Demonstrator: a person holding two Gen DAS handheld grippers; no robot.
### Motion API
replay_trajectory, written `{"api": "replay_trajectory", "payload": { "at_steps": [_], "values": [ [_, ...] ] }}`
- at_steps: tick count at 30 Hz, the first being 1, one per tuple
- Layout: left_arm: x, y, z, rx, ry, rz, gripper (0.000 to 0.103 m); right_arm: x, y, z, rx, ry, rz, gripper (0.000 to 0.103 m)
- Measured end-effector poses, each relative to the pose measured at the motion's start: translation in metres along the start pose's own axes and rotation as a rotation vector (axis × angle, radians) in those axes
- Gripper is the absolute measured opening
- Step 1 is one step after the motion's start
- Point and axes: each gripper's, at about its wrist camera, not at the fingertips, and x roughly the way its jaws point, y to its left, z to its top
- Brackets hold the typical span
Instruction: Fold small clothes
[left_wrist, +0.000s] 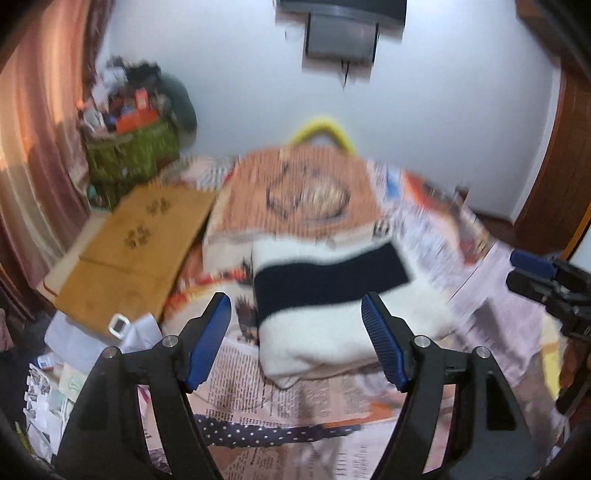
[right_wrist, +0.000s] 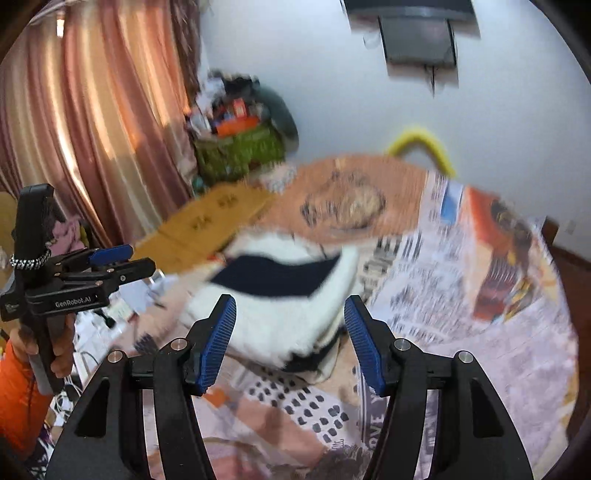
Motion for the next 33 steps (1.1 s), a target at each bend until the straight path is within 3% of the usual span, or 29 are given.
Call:
{"api": "replay_trajectory", "payload": {
  "at_steps": [9,14,16,23,27,33],
  "values": [
    [-0.148,-0.045,0.016,0.057,-0.313,-0.045,0.073,-0.125,0.056,0.016,-0.093,-0.301,0.021,0.057],
    [-0.205,-0.065,-0.001,0.091,-0.452,0.002,0.073,-0.174,0.079,0.008,-0.105,-0.429,0.021,0.057],
    [-0.218,-0.069,-0.009,0.086,-0.475,0.003,0.075,-0.185,0.085,0.001,-0.097,-0.462,0.015,0.058],
    [-0.238,-0.077,-0.033,0.082,-0.514,0.003,0.100,-0.197,0.098,-0.023,-0.074,-0.502,-0.061,0.086],
    [-0.244,-0.079,-0.041,0.080,-0.520,-0.005,0.103,-0.198,0.098,-0.026,-0.058,-0.502,-0.094,0.103],
    [-0.245,-0.076,-0.047,0.053,-0.514,-0.020,0.103,-0.202,0.096,-0.029,-0.052,-0.507,-0.132,0.103]
  ]
}}
